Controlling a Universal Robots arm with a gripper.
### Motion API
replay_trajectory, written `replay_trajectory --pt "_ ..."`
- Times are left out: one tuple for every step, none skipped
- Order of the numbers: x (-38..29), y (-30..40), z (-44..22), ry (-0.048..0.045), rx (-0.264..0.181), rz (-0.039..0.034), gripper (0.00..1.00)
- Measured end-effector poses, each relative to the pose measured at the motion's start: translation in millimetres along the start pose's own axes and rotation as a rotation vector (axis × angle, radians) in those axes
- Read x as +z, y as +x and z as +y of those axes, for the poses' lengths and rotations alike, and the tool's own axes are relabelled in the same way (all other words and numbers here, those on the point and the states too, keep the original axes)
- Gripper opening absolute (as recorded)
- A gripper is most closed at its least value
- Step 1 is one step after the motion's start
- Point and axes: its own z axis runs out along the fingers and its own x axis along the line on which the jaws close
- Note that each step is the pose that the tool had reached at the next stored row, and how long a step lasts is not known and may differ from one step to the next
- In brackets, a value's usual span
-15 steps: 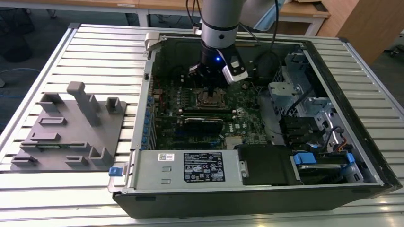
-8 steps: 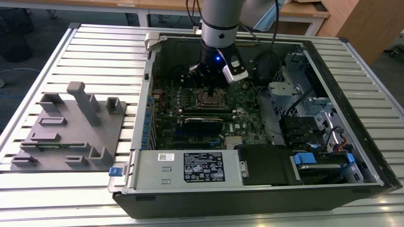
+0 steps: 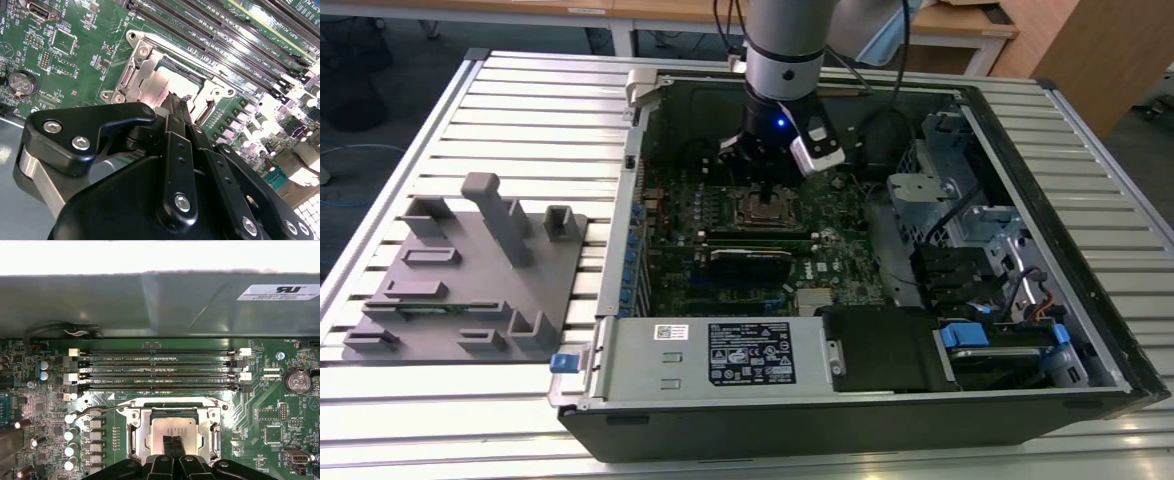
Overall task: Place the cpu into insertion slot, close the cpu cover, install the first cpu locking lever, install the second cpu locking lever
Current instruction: 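Install the first cpu locking lever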
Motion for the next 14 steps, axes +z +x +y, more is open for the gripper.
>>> replay_trajectory --pt "-0.4 0.0 0.0 0.0 0.0 0.0 0.1" --pt "-0.8 0.0 0.0 0.0001 0.0 -0.0001 0.1" --pt "-1.3 0.0 0.0 0.0 0.0 0.0 0.1" --pt "-1.7 0.0 0.0 0.0 0.0 0.0 0.1" --pt "-1.8 -0.1 0.1 -0.0002 0.0 -0.0001 0.1" --pt "-2.0 0.0 0.0 -0.0001 0.0 -0.0001 0.1" --pt "-2.1 0.0 0.0 -0.0001 0.0 -0.0001 0.1" --pt "-2.1 0.0 0.0 -0.0001 0.0 -0.0001 0.1" --pt "-2.1 0.0 0.0 -0.0001 0.0 -0.0001 0.1" --pt "-2.2 0.2 0.0 0.0 0.0 0.0 0.1" --pt "-2.2 0.8 0.0 0.0001 0.0 0.0 0.1" --pt "-2.2 1.4 0.0 0.0001 0.0 0.0 0.1" --pt "-2.2 1.9 0.0 0.0 0.0 -0.0001 0.1" --pt "-2.2 2.3 0.0 0.0 0.0 0.0 0.1"
